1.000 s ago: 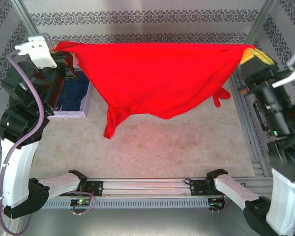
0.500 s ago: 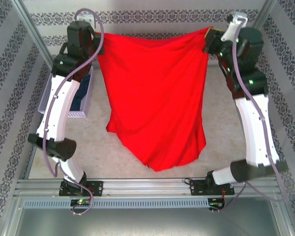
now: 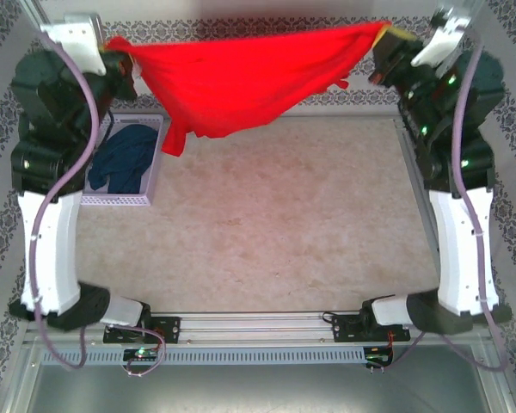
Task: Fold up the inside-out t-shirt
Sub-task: Flatten out the T-shirt at the center of the table.
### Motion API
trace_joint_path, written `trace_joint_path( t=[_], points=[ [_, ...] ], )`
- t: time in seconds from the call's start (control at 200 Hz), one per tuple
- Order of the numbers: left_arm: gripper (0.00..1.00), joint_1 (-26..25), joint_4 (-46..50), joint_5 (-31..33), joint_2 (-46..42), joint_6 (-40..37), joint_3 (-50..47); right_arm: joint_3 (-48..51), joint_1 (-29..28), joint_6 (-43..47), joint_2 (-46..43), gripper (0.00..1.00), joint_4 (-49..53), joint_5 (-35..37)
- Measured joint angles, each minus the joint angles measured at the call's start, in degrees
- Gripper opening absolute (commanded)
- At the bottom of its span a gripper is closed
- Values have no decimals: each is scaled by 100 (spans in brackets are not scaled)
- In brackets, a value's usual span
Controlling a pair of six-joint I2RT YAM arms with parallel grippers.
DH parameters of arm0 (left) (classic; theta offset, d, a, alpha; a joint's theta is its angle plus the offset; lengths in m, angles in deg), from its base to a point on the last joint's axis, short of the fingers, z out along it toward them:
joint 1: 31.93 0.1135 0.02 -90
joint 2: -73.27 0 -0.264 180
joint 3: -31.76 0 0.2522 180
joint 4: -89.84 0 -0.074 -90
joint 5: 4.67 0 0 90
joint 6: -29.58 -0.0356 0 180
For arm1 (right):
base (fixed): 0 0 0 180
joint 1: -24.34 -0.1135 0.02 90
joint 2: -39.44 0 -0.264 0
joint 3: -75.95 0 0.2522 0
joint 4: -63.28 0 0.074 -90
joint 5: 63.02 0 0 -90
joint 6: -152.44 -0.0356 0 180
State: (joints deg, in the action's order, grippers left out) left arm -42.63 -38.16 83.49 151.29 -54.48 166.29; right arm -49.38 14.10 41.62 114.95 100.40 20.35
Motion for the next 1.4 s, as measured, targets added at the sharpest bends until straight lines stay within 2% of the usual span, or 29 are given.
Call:
trace_joint_path(
  t=[0.11,0.205,0.33,0.46,0.52,0.57,0.655,0.715,0.774,0.879,0.934,1.039,1.149,1.244,1.399],
  points=[
    [0,-184,-564,-675,-1049,442,-2573,2120,166,-7,-785,0,44,50],
    [0,-680,-887,-1040,-1591,730,-4695,3738,431,-44,-1043,0,170,83],
    [0,-1346,-1169,-1298,-1355,1075,-6804,5484,708,-122,-885,0,378,72],
    [0,-1812,-1349,-1290,-841,1283,-7884,6094,748,-157,-520,0,481,-55],
    [7,-1967,-1475,-1287,-625,1325,-8041,6146,748,-153,-352,0,431,-122],
    [17,-2076,-1615,-1266,-439,1346,-8070,6146,748,-153,-197,0,361,-179],
    [42,-2197,-1860,-1165,-160,1309,-8048,6140,748,-153,96,0,227,-264],
    [53,-2249,-1910,-1008,-68,1300,-8011,6105,748,-151,332,0,188,-341],
    [64,-2312,-1906,-728,-66,1224,-7947,6037,734,-149,538,0,173,-402],
    [76,-2549,-1923,-118,-175,1005,-7809,5882,669,-133,743,0,166,-503],
    [86,-2726,-1945,192,-273,846,-7744,5812,638,-129,767,0,168,-542],
    [92,-3130,-2164,702,-341,640,-7622,5652,623,-118,826,0,153,-632],
    [93,-3432,-2511,789,-221,466,-7473,5549,623,-76,918,0,142,-675],
    [89,-3620,-2702,459,339,262,-6977,5517,623,-24,953,0,149,-688],
    [84,-3926,-3001,-514,1827,-76,-5914,5506,625,7,953,0,168,-706]
  ],
)
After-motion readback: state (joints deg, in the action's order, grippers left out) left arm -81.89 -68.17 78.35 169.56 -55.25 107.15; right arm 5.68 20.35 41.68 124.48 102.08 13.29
